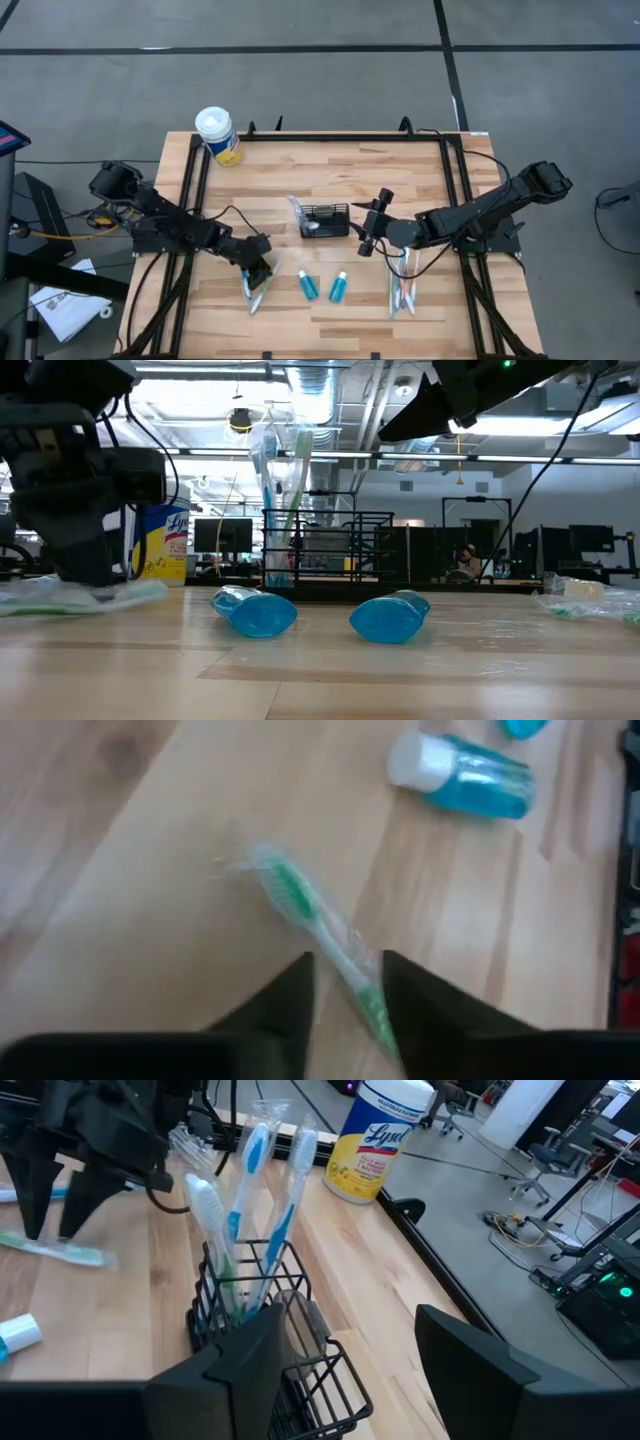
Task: Pick & Place toothbrushing station
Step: Put the green toothbrush into the mesh
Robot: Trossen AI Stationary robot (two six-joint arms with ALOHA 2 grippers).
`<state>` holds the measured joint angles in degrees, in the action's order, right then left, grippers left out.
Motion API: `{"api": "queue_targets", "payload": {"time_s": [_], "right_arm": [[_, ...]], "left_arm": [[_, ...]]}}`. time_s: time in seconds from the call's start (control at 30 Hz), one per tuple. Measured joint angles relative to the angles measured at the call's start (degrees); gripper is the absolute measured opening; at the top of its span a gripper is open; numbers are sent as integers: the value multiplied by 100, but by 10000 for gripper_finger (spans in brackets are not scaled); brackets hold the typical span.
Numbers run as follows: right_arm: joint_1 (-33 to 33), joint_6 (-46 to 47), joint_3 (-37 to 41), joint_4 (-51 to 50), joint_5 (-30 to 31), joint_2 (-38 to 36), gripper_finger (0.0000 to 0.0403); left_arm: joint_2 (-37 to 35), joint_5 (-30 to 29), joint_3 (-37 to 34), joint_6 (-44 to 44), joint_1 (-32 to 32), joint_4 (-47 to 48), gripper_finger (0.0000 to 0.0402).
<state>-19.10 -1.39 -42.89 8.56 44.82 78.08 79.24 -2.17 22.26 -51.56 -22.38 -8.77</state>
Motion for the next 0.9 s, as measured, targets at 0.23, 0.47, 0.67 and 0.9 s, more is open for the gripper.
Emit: {"api": "queue_targets", "payload": {"time_s": [0.23, 0.47, 0.67, 0.9], "right_arm": [[1, 0, 0, -2, 0, 0, 214], [30, -1, 0, -16, 0, 0, 214], [91, 41, 0, -59, -2, 0, 214], [86, 101, 0, -94, -2, 0, 214]], "left_arm": [[-37, -610, 0, 329, 33, -61, 3], [-364, -1369, 20, 1435, 34, -821, 1], [-1323, -2308, 28, 2851, 95, -1449, 0], [-2185, -3138, 28, 4857, 99, -2242, 0]]}}
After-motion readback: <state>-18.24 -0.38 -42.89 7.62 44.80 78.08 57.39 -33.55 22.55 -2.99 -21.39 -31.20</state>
